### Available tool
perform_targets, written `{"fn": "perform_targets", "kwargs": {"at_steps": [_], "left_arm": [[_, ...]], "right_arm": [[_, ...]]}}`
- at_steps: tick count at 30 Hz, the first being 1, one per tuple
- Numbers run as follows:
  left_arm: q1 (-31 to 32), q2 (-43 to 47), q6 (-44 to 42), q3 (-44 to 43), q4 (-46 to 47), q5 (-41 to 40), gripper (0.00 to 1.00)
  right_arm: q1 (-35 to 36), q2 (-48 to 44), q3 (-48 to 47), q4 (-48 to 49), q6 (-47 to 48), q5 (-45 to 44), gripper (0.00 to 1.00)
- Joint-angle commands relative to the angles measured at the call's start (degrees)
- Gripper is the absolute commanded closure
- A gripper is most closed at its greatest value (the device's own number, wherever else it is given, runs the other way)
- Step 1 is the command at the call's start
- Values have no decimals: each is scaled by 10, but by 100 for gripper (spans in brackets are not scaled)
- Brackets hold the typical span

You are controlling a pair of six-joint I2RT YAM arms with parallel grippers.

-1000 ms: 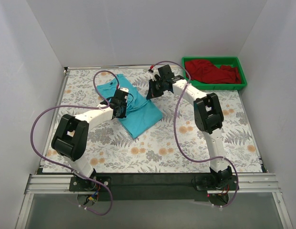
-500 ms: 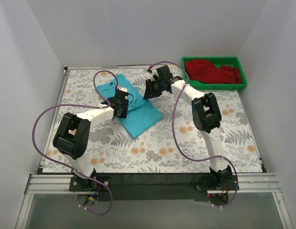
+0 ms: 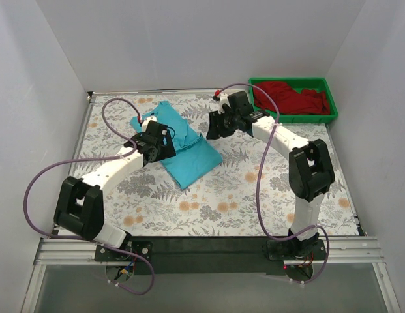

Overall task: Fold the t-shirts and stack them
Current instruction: Fold the tshirt

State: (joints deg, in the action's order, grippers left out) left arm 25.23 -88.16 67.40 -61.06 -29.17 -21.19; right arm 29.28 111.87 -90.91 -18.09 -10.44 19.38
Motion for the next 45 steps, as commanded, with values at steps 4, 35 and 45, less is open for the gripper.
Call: {"fn": "perform_targets", "kwargs": {"at_steps": [4, 35, 45], "left_arm": [[-2, 86, 135, 106, 11, 91, 27], [-98, -63, 156, 82, 149, 69, 55], [-129, -70, 153, 94, 167, 112, 66]], "right_arm": [[0, -49, 115, 3, 23, -5, 57], [2, -10, 164, 57, 25, -21, 62], [1, -3, 160, 57, 28, -30, 62]]}}
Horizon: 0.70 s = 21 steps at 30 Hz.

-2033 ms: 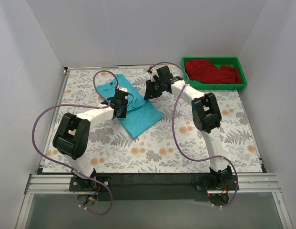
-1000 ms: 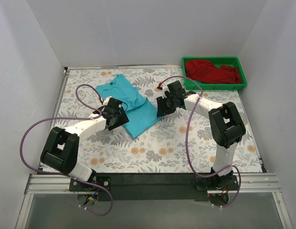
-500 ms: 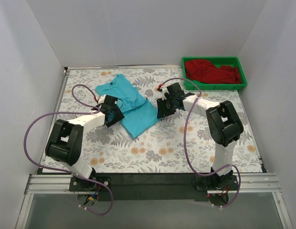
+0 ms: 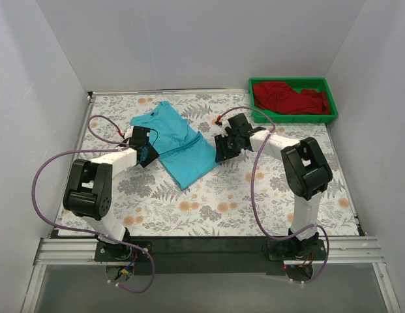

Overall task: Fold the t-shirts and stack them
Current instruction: Fold the tshirt

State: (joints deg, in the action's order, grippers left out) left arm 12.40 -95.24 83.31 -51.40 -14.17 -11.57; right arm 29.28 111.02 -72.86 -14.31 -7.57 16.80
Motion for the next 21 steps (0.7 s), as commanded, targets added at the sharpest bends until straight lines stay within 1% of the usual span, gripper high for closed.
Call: {"fn": "perform_targets", "kwargs": {"at_steps": [1, 6, 9, 10, 11, 13, 17, 21], "left_arm": [[-1, -4, -6, -2, 18, 19, 66], [0, -13, -5, 0, 20, 27, 68], [-1, -13, -7, 2, 21, 29, 68], [-1, -14, -10, 2, 22, 30, 68], [-1, -15, -17, -1, 23, 32, 68], [-1, -23, -26, -4, 22, 44, 71], [-1, -42, -50, -12, 22, 84, 77], [0, -34, -66, -1, 21, 115, 79]], "right_arm": [[1, 9, -22, 19, -2, -4, 62], [1, 29, -12, 19, -6, -6, 62], [1, 29, 7, 19, -10, -6, 74], [1, 26, 15, 18, -10, -7, 83], [1, 23, 23, 18, -15, -5, 88], [1, 7, 50, 13, -20, -2, 97], [3, -27, 106, -12, -35, 12, 99], [19, -93, 174, -44, -58, 14, 99]]}}
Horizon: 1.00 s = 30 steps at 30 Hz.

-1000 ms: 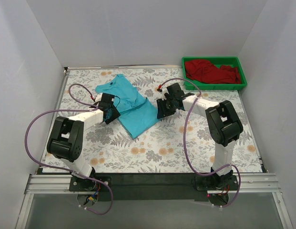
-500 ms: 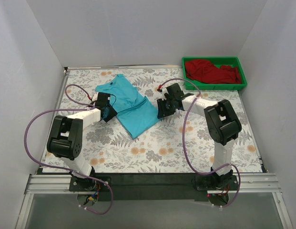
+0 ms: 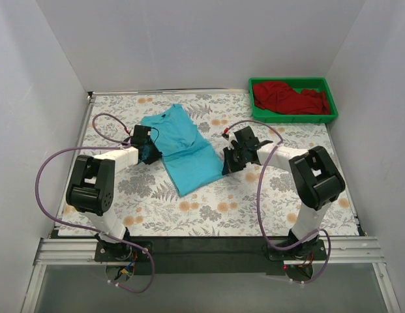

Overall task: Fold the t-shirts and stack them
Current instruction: Fold the tshirt

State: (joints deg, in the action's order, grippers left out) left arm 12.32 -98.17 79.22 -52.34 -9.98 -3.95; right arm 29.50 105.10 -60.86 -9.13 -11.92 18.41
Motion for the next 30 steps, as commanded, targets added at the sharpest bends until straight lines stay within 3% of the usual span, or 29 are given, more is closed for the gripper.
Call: {"fn": "perform_targets", "kwargs": {"at_steps": [1, 6, 8, 13, 16, 24, 30], "left_arm": [[1, 0, -33, 10, -23, 39, 79], [1, 54, -57, 15, -57, 47, 78], [0, 82, -64, 14, -72, 28, 76], [2, 169, -60, 19, -132, 26, 52], [14, 233, -40, 49, -158, 66, 41], [53, 308, -8, 147, -130, 123, 40], [50, 232, -40, 127, -26, 105, 55]], "right_arm": [[30, -46, 84, -98, -27, -2, 99], [87, -117, 137, -92, -81, -7, 98], [110, -132, 138, -90, -99, -17, 91], [106, -188, 109, -90, -80, -76, 69], [94, -191, 69, -90, -23, -65, 67], [11, -112, -28, -55, 78, 21, 67], [-25, -28, -91, -20, 117, 94, 68]]}}
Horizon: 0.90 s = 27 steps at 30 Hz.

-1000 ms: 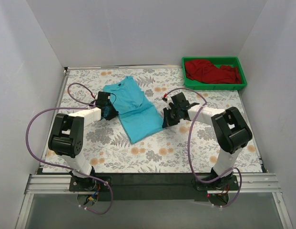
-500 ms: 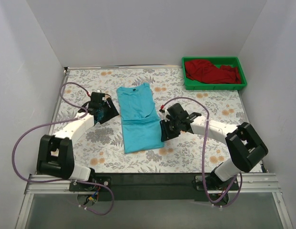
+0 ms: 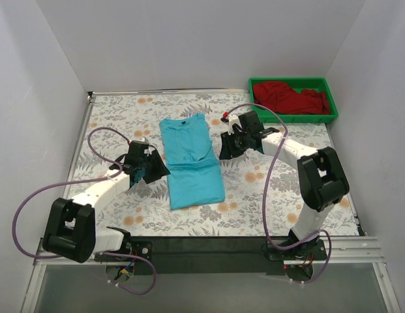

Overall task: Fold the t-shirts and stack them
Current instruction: Fold the tshirt

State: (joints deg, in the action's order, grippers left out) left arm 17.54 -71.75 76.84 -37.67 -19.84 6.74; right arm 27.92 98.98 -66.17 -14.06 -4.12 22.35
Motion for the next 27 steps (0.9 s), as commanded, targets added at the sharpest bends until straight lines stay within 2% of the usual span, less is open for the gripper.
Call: {"fn": "perform_targets", "kwargs": {"at_steps": [1, 6, 15, 18, 19, 21, 23, 26, 27], "left_arm": [[-2, -46, -19, -34, 79, -3, 56], [-4, -131, -39, -78, 92, 9, 58], [-4, -175, -49, -94, 95, -6, 60], [-4, -182, -44, -89, 93, -18, 66], [-4, -181, -41, -87, 92, -23, 69], [-5, -178, -34, -86, 88, -42, 81], [-4, -176, -26, -83, 88, -54, 89], [-4, -168, -22, -81, 87, -60, 100], [-4, -161, -21, -81, 87, -80, 100]], "right_arm": [[-13, 45, -48, 28, 39, 63, 68], [-18, 106, -95, 28, 68, 89, 68], [-17, 160, -114, 28, 77, 120, 69], [-17, 164, -116, 29, 79, 139, 75], [-17, 164, -116, 28, 79, 143, 81], [-17, 160, -119, 28, 79, 145, 85], [-17, 150, -120, 28, 78, 142, 96], [-17, 139, -123, 28, 76, 138, 99], [-17, 132, -125, 28, 76, 137, 99]]}}
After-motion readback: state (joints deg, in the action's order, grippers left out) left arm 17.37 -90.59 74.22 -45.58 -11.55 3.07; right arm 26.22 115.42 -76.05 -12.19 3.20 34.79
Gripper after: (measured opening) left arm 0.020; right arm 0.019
